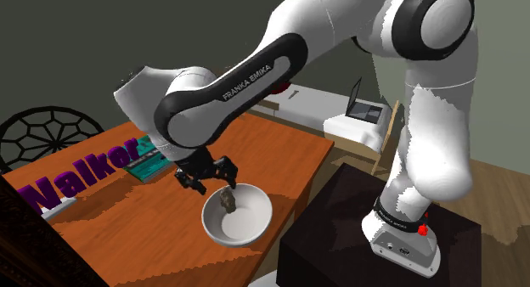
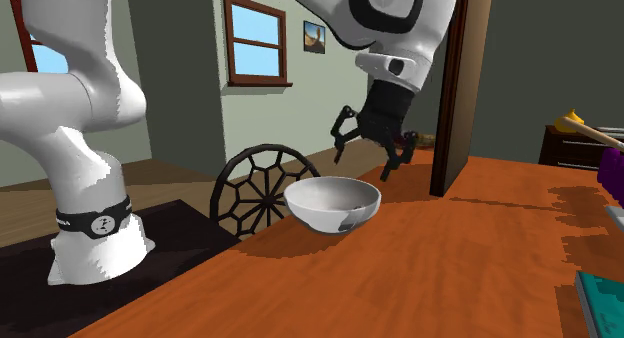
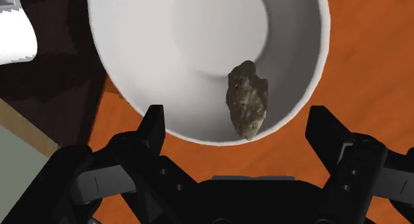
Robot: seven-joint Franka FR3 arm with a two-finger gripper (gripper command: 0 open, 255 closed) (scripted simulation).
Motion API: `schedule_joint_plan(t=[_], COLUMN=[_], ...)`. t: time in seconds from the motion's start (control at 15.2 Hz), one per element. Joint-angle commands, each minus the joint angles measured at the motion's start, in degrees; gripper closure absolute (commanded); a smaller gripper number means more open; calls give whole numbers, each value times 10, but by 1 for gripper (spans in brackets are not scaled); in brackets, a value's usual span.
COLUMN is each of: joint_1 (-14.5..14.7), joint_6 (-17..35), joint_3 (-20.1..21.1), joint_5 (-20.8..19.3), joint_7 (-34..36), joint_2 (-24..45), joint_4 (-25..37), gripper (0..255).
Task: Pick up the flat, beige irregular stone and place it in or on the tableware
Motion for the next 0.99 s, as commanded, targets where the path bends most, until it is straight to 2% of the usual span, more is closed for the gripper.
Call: schedule_joint_plan(t=[0.0,0.2,0.66,0.92], joint_1=[26,54,39,38], joint_6=[-121,-271,-204,-199], joint_3=[-30,-88,-87,-87], joint_5=[-21,4,7,8], joint_7=[130,263,265,266], joint_2=[114,252,216,214], joint_4=[129,307,204,196], gripper=[0,0,0,0])
